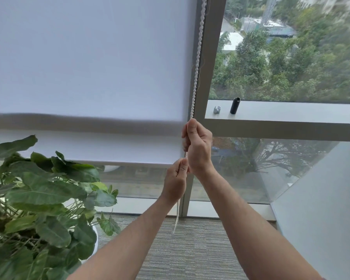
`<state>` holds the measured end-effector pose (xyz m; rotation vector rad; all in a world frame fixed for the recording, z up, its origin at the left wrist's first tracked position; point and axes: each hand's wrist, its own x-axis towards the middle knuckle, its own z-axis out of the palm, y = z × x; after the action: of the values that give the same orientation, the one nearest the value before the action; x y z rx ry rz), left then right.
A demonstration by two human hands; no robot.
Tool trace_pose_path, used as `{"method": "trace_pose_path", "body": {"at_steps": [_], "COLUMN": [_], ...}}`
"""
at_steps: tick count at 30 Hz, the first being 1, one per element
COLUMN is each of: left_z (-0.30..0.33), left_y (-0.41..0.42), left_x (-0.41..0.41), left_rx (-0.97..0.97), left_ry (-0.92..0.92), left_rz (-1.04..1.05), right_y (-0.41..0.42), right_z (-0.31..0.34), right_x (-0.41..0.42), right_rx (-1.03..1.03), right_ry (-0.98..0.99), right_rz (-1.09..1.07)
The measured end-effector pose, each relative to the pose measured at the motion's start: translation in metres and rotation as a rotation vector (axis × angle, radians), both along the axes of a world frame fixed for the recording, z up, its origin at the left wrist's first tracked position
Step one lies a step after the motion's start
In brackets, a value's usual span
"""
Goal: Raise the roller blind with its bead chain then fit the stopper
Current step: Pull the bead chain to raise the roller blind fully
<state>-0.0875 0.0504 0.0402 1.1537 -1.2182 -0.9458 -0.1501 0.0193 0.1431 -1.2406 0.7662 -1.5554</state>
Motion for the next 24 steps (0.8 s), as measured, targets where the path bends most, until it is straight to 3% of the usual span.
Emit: {"method": "trace_pose_path", "body": {"at_steps": [6, 10, 16, 21, 24], "left_z": [0.009, 0.035, 0.084, 0.079, 0.075], "left_y": [-0.011, -0.021, -0.024, -0.025, -0.029], "left_x": [0.019, 0.024, 0.007, 0.002, 0.003], "left_rx": [-0.011, -0.004, -0.166, -0.093, -0.143], "left_ry": [0.038, 0.168, 0.162, 0.225, 0.129], "left_rz": [0.005, 0.078, -0.117, -0.126, -0.050], "right_y": [0.004, 0.012, 0.016, 0.015, 0.010], "right_z": [-0.025, -0.058, -0.089, -0.094, -0.098], "right_x": [-0.003, -0.009, -0.014, -0.010, -0.008], "right_rx": [0.029, 0.093, 0.171, 0.186, 0.244], "right_ry": [0.066, 0.148, 0.218, 0.185, 0.166], "right_rz": [-0.023, -0.042, -0.073, 0.070, 0.158]}}
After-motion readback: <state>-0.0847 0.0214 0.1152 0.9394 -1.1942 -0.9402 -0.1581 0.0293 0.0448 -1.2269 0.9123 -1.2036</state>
